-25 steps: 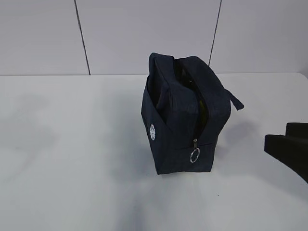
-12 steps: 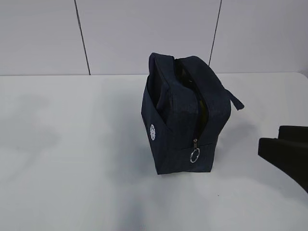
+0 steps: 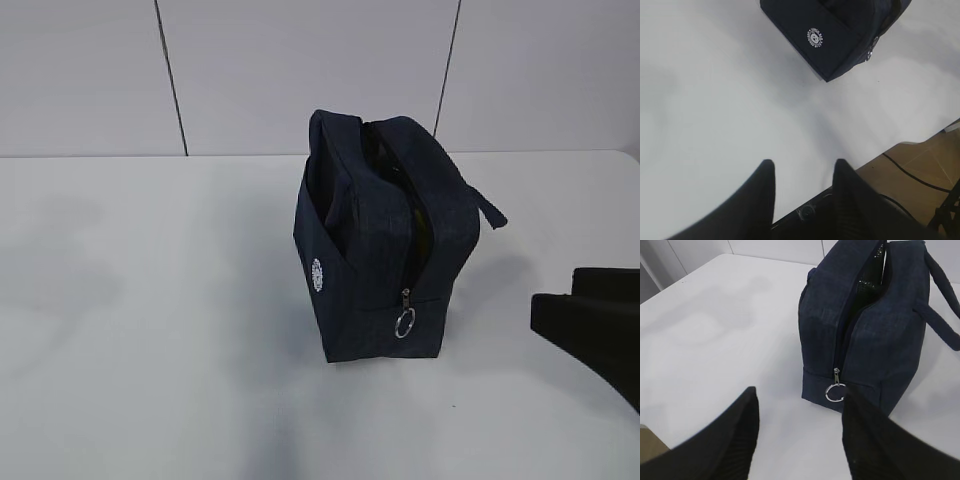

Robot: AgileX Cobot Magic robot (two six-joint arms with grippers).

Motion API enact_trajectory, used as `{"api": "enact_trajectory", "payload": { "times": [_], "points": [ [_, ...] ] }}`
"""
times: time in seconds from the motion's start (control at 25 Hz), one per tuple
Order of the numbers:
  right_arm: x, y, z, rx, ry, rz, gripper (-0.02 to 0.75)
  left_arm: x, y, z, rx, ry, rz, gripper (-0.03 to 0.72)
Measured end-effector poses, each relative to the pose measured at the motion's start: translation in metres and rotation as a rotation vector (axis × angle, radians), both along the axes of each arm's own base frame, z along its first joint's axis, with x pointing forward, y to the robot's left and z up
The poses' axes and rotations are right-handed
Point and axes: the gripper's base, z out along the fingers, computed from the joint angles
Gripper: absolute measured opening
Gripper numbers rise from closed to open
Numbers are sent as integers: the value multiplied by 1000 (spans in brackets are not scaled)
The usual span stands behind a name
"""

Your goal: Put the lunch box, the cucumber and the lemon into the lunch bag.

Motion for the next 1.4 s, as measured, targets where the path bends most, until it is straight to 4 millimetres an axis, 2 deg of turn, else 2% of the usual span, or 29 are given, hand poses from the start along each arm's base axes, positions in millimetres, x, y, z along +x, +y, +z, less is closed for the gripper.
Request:
{"api": "enact_trajectory", "payload": {
  "times": [0.24,0.44,0.68,1.0,1.4],
  "points": [
    [14,3,-15,-38,93,-10,411,0,0,0,0,0,0,269],
    [28,0,-27,-106,140,-87,412,0,0,0,0,0,0,267],
    [35,-1,-20,-156,57,-190,412,0,0,0,0,0,0,255],
    [38,24,-19,-182,-71,-129,412,0,0,0,0,0,0,253],
    [60,46,-59,-200,49,-90,412,0,0,0,0,0,0,253]
  ]
}}
